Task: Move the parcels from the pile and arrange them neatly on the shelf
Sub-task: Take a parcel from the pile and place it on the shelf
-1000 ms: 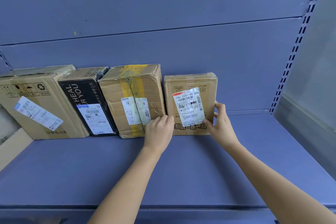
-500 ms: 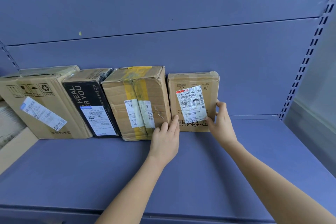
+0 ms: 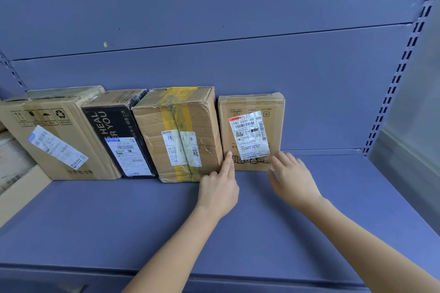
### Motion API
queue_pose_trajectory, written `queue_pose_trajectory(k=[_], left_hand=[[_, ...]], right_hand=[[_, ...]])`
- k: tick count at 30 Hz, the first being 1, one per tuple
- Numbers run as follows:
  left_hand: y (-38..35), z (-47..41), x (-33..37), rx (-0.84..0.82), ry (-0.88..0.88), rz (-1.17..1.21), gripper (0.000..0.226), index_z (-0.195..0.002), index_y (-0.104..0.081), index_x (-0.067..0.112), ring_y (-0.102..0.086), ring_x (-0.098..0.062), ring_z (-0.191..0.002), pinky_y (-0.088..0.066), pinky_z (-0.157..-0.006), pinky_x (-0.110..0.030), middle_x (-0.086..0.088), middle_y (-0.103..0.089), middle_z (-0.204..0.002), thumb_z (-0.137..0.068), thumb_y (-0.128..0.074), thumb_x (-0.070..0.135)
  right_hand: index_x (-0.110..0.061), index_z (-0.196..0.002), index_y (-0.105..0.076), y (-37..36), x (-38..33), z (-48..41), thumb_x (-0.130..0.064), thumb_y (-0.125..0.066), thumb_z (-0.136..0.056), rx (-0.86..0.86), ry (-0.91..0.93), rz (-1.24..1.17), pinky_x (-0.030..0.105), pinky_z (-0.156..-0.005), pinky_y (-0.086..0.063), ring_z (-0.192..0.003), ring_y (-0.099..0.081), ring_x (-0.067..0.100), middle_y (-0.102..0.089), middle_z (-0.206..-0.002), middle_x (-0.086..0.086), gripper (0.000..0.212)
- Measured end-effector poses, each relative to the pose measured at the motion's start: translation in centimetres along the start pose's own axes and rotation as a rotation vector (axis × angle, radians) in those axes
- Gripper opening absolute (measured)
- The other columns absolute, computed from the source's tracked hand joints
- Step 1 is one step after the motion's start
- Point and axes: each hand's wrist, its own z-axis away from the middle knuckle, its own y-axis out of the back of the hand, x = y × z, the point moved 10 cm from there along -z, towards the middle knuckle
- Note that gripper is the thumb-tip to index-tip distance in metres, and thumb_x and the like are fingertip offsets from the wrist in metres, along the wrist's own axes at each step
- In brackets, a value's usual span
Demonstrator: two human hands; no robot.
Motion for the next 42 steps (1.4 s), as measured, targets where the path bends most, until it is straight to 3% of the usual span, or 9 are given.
queue_pose_trajectory(k=[4,8,10,13,16,21,26,30,42], left_hand=[[-0.6,-0.2,-0.4,-0.037,0.074,0.081,0.061,-0.119,-0.065,0.000,-0.049,-0.017,-0.033,-0.023,-0.042,-0.019,-0.004,-0.055,-0.139,-0.065,-0.075,0.027],[-1.2,-0.2,-0.1,-0.159,0.122,0.102,0.061,-0.150,-0.019,0.002,-0.067,-0.028,-0.077,-0.036,-0.059,-0.029,0.000,-0.001,-0.162,-0.097,-0.038,0.026],[-0.6,-0.1,0.1,-0.179,0.137,0.169,0.060,-0.151,-0.015,0.005,-0.065,-0.031,-0.089,-0.038,-0.063,-0.032,0.002,0.005,-0.162,-0.099,-0.035,0.026],[1.2,0.5,-0.6,-0.092,0.151,0.263,0.051,-0.144,-0.036,0.008,-0.065,-0.027,-0.096,-0.048,-0.067,-0.035,0.001,-0.023,-0.158,-0.096,-0.042,0.024],[4.5,1.9,-1.8,0.160,0.106,0.287,0.033,-0.112,-0.064,0.013,-0.067,-0.018,-0.071,-0.048,-0.047,-0.027,0.003,-0.060,-0.121,-0.083,-0.049,0.021],[7.5,5.8,-7.1,0.227,0.213,0.200,0.030,-0.096,-0.066,0.016,-0.064,-0.016,-0.064,-0.042,-0.045,-0.024,0.006,-0.065,-0.103,-0.080,-0.041,0.022],[6.9,13.0,-15.7,0.061,0.451,0.155,0.022,-0.105,-0.063,0.015,-0.065,-0.020,-0.078,-0.044,-0.050,-0.028,0.003,-0.061,-0.107,-0.084,-0.058,0.018],[7.5,20.1,-22.3,-0.039,0.647,0.122,0.030,-0.121,-0.057,0.017,-0.060,-0.022,-0.101,-0.046,-0.070,-0.033,0.002,-0.060,-0.118,-0.095,-0.046,0.027],[15.1,45.1,-41.7,-0.076,1.055,0.019,0.019,-0.105,-0.056,0.017,-0.063,-0.030,-0.091,-0.038,-0.066,-0.030,-0.002,-0.067,-0.100,-0.094,-0.044,0.026]], right_hand=[[-0.009,-0.134,-0.051,-2.0,0.7,-0.3,-0.001,-0.051,-0.087,-0.210,-0.123,-0.043,0.029,-0.071,-0.041,-0.113,-0.052,0.027,-0.051,-0.132,0.002,0.047],[-0.015,-0.140,-0.042,-2.5,0.8,-0.8,-0.002,-0.042,-0.090,-0.311,-0.170,-0.049,0.028,-0.070,-0.046,-0.120,-0.044,0.020,-0.043,-0.137,-0.003,0.051],[-0.016,-0.142,-0.038,-2.6,0.6,-0.4,-0.005,-0.041,-0.091,-0.367,-0.179,-0.033,0.028,-0.072,-0.044,-0.120,-0.043,0.019,-0.041,-0.139,-0.003,0.052],[-0.019,-0.143,-0.036,-2.2,-0.6,0.1,-0.018,-0.041,-0.096,-0.413,-0.194,-0.014,0.029,-0.088,-0.038,-0.119,-0.049,0.021,-0.042,-0.141,-0.005,0.047],[-0.021,-0.131,-0.052,-1.3,-4.3,-0.3,-0.028,-0.042,-0.096,-0.380,-0.106,-0.038,0.032,-0.090,-0.039,-0.111,-0.056,0.021,-0.057,-0.126,-0.005,0.036],[-0.018,-0.103,-0.060,-1.1,-14.6,-1.5,-0.023,-0.042,-0.094,-0.425,0.106,-0.230,0.032,-0.062,-0.042,-0.081,-0.058,0.029,-0.063,-0.098,0.001,0.021],[-0.022,-0.130,-0.051,-3.7,-23.5,-2.4,-0.025,-0.043,-0.096,-0.487,0.215,-0.396,0.037,-0.075,-0.052,-0.104,-0.061,0.028,-0.058,-0.125,-0.001,0.036],[-0.019,-0.143,-0.040,-5.6,-32.2,-2.5,-0.018,-0.043,-0.096,-0.546,0.264,-0.501,0.039,-0.089,-0.048,-0.125,-0.047,0.027,-0.046,-0.142,0.001,0.047],[-0.015,-0.138,-0.046,-7.0,-65.2,1.7,-0.016,-0.046,-0.095,-0.705,0.552,-0.742,0.045,-0.099,-0.043,-0.129,-0.043,0.029,-0.045,-0.142,0.008,0.043]])
